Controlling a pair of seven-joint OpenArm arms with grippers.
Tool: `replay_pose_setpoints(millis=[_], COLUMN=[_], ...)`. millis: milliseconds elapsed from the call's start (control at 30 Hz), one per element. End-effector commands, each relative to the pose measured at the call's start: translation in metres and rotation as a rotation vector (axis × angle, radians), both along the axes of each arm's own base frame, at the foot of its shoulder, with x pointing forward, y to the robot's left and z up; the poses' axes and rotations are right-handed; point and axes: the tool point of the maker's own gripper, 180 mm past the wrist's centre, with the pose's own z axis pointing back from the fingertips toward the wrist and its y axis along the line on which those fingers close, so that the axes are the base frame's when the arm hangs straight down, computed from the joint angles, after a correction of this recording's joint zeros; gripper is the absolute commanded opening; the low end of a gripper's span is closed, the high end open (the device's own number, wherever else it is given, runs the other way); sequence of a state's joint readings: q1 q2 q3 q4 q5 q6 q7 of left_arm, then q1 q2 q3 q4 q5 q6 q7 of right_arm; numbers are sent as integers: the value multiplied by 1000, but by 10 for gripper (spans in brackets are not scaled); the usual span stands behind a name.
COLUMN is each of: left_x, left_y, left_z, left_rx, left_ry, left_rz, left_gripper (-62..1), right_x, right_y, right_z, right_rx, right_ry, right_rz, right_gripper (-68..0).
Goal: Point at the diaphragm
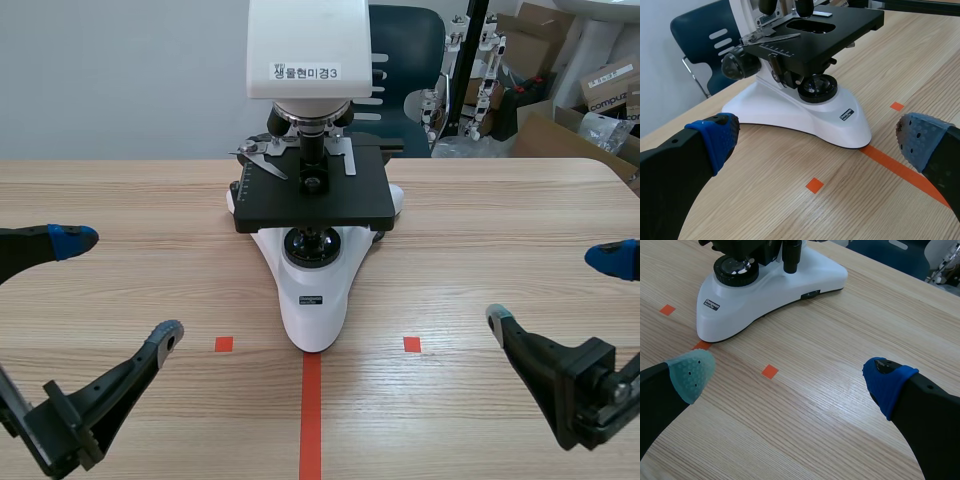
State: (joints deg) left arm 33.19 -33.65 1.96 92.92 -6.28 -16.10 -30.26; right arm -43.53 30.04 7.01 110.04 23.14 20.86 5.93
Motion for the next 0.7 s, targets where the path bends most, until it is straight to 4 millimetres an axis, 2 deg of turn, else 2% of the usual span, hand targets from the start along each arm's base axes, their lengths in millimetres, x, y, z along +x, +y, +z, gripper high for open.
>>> replay_pose_setpoints(millis=[0, 667], left_x=[0, 0], left_y=[1, 1], left_z=[5, 2], left_rx=[-18, -9], left_ry=[-16, -7], left_rz=[8, 11], left_gripper=[14, 14], right_x=[3, 3], right_y=[2, 2], right_z=[8, 8], right_rx=[7, 7], right_ry=[-27, -27], right_rz=[16, 16], right_gripper=[4, 4])
